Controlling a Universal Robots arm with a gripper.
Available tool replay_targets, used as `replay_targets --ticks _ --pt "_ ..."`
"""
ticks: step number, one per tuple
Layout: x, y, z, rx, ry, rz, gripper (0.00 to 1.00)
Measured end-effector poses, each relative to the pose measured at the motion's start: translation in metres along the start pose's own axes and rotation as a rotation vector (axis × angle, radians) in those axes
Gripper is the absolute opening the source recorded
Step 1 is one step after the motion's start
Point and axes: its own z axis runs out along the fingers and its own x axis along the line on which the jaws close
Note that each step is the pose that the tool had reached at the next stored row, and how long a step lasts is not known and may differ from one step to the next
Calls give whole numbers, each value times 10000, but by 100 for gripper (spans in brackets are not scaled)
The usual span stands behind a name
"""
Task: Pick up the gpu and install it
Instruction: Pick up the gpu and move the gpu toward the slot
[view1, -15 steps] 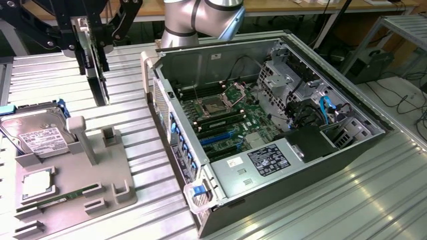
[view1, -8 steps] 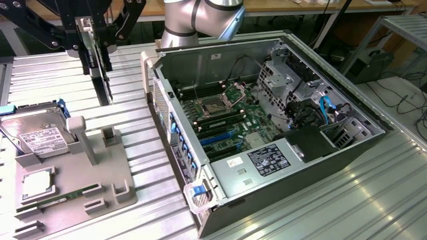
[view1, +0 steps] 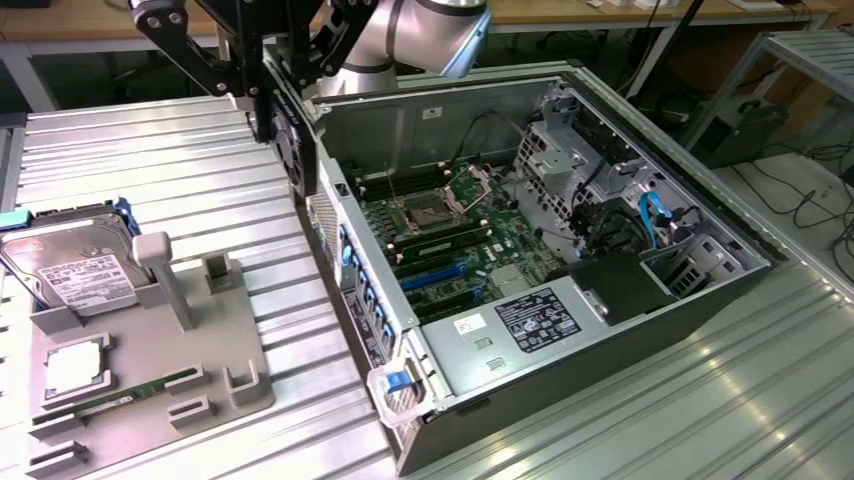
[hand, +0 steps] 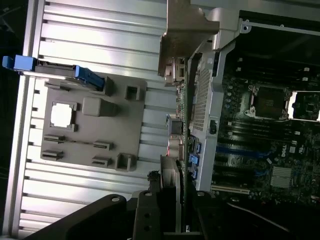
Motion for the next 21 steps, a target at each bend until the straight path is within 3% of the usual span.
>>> replay_targets --ticks 2,4,21 --pt "-155 -18 16 17 9 -128 28" --pt "-226 -28 19 17 8 -146 28" --pt "-443 -59 31 17 13 -261 28"
